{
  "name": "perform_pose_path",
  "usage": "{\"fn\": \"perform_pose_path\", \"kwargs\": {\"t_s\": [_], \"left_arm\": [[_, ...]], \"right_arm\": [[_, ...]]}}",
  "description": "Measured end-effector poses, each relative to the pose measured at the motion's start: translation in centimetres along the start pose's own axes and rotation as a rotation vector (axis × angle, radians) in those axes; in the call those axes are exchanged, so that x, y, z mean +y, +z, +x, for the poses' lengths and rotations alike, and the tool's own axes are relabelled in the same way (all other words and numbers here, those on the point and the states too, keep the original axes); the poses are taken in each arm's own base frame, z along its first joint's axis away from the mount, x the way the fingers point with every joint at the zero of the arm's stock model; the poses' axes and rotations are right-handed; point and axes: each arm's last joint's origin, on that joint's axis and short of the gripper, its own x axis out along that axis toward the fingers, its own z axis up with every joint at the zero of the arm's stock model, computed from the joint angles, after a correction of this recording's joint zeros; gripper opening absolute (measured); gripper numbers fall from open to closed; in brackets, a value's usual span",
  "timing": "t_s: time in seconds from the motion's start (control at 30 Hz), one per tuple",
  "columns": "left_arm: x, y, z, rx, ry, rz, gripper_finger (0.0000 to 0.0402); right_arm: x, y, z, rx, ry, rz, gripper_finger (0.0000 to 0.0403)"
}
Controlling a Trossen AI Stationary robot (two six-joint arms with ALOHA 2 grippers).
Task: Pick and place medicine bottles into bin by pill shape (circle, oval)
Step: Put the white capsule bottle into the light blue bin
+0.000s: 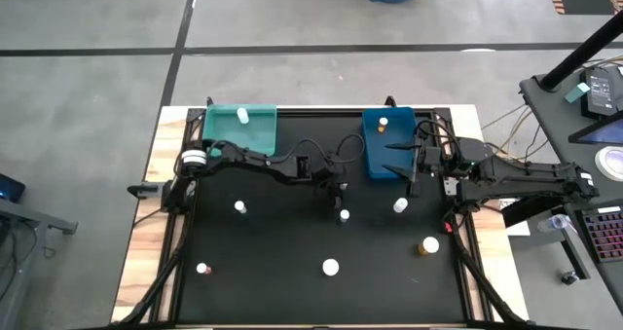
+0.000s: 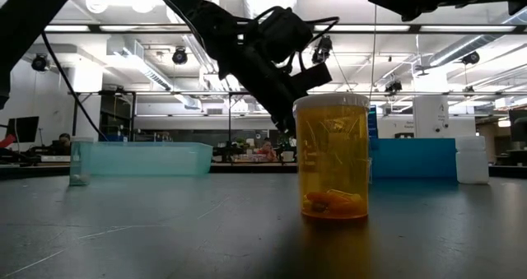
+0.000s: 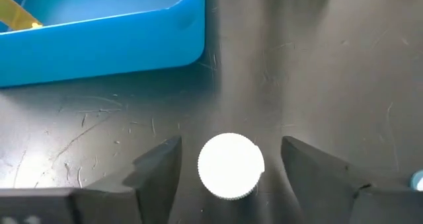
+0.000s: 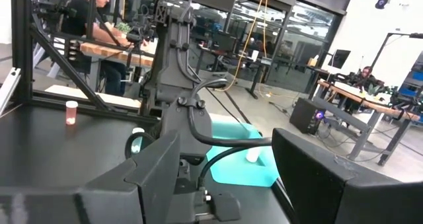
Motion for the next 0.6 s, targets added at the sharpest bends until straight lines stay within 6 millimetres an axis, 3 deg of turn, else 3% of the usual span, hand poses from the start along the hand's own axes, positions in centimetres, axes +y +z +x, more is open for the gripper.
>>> {"fn": "perform_pose_path", "kwargs": {"t_s": [0.37, 0.6], "left_arm": [[-0.38, 0.11, -0.12, -0.002, -0.007, 0.006, 0.0116], [-0.33, 0.3, -0.73, 0.013, -0.01, 0.008, 0.0092]], "right_arm": [[0.01, -0.03, 0.0, 0.003, 0.001, 0.0, 0.0231], [0.02, -0.06, 0.0, 0.006, 0.001, 0.0, 0.0231]]}}
